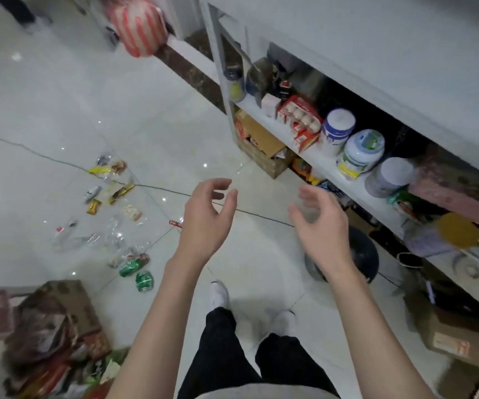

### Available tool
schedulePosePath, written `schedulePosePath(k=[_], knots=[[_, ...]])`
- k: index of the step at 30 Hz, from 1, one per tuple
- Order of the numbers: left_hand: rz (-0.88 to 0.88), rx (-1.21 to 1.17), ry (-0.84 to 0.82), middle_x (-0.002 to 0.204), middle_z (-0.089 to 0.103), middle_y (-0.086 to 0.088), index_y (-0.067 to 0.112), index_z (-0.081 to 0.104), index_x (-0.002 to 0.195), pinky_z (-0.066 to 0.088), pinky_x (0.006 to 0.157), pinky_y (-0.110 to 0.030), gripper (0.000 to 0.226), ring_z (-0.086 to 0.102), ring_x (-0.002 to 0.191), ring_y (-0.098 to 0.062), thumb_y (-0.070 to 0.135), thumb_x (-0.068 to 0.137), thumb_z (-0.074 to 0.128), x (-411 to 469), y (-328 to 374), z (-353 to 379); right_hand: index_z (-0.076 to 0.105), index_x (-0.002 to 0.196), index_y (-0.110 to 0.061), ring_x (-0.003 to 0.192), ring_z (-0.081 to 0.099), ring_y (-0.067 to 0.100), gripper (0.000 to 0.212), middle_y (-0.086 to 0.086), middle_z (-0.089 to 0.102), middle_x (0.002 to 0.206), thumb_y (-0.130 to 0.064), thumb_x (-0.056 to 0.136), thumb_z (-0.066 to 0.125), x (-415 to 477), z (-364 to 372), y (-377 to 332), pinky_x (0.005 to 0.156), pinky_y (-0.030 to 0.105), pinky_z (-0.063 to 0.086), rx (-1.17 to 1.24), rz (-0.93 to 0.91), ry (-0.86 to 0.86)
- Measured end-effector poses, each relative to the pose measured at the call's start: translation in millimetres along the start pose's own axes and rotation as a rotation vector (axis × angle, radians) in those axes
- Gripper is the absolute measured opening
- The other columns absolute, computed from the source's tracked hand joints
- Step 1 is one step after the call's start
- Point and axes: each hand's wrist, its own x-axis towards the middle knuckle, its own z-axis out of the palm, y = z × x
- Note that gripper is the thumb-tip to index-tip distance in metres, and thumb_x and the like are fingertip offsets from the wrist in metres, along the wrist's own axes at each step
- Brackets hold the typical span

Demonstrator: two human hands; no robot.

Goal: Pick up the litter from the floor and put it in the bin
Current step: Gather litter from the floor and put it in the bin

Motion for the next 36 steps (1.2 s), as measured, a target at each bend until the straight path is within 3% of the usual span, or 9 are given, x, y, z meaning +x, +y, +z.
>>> schedulePosePath(k=[2,4,6,8,15,18,21,27,36], knots=[[-0.036,-0.031,0.071,0.113,0.062,0.019,0.032,0.061,0.111,0.047,0.078,-0.021,0.021,0.06,0.1,0.001,0.04,0.093,0.058,-11.9,-9.0,-32.5,0.058,0.124,-0.026,0.107,0.056,0.003,0.035,-0.011,0.06,0.116,-0.029,0.09,0.067,-2.8,18.8,-25.4,0.085,0.008,0.038,-0.001,-0.037,-0.061],[-0.091,-0.076,0.139,0.112,0.062,0.019,0.033,0.061,0.111,0.052,0.078,-0.028,0.02,0.062,0.099,-0.002,0.04,0.093,0.057,-24.6,-21.9,-64.7,0.058,0.124,-0.025,0.109,0.056,0.004,0.035,-0.01,0.06,0.117,-0.03,0.09,0.067,-7.1,40.9,-49.2,0.088,0.013,0.041,0.011,-0.073,-0.118],[-0.142,-0.108,0.201,0.111,0.063,0.017,0.032,0.062,0.111,0.051,0.076,-0.023,0.02,0.063,0.098,-0.002,0.039,0.093,0.058,-36.8,-37.6,-97.4,0.058,0.125,-0.024,0.109,0.056,0.003,0.036,-0.009,0.06,0.116,-0.031,0.09,0.067,-11.5,65.8,-73.3,0.091,0.019,0.043,0.017,-0.108,-0.169],[-0.182,-0.124,0.27,0.11,0.064,0.017,0.032,0.062,0.111,0.047,0.074,-0.017,0.019,0.061,0.098,0.002,0.037,0.093,0.058,-47.1,-55.9,-130.7,0.057,0.125,-0.026,0.109,0.055,0.001,0.037,-0.012,0.059,0.117,-0.032,0.091,0.067,-16.0,95.2,-97.8,0.089,0.016,0.042,0.008,-0.136,-0.222],[-0.307,-0.185,0.484,0.111,0.062,0.019,0.032,0.06,0.115,0.055,0.078,-0.035,0.024,0.059,0.097,0.004,0.037,0.092,0.058,-55.4,-138.7,-248.2,0.056,0.126,-0.032,0.109,0.054,-0.004,0.037,-0.017,0.058,0.115,-0.033,0.091,0.067,-22.4,216.8,-177.8,0.09,0.018,0.042,-0.015,-0.224,-0.373],[-0.344,-0.177,0.561,0.112,0.062,0.017,0.03,0.06,0.117,0.052,0.079,-0.024,0.025,0.059,0.099,0.003,0.036,0.093,0.059,-56.6,-174.6,-291.4,0.057,0.125,-0.031,0.107,0.055,-0.003,0.036,-0.015,0.059,0.115,-0.032,0.091,0.068,-23.9,272.0,-204.5,0.083,0.01,0.039,-0.036,-0.271,-0.422],[-0.415,-0.164,0.608,0.113,0.061,0.016,0.028,0.059,0.119,0.043,0.072,-0.01,0.027,0.058,0.1,0.003,0.035,0.093,0.058,-59.0,-205.6,-326.4,0.058,0.124,-0.03,0.107,0.056,-0.001,0.035,-0.014,0.059,0.115,-0.031,0.09,0.068,-24.5,323.6,-225.6,0.087,0.015,0.042,-0.04,-0.287,-0.487],[-0.509,-0.138,0.714,0.113,0.062,0.012,0.024,0.06,0.119,0.049,0.082,-0.025,0.029,0.059,0.099,0.0,0.036,0.093,0.058,-40.7,-258.1,-373.1,0.06,0.122,-0.028,0.105,0.058,0.0,0.034,-0.013,0.061,0.114,-0.028,0.09,0.069,-4.3,408.1,-255.9,0.09,0.02,0.044,-0.068,-0.325,-0.589],[-0.672,-0.133,0.788,0.113,0.06,0.013,0.026,0.058,0.121,0.05,0.083,-0.028,0.031,0.058,0.1,-0.001,0.04,0.093,0.056,73.3,-326.6,-410.5,0.058,0.124,-0.028,0.104,0.058,0.003,0.037,-0.012,0.059,0.116,-0.028,0.089,0.07,105.5,532.6,-283.1,0.079,0.011,0.039,-0.129,-0.367,-0.762]])
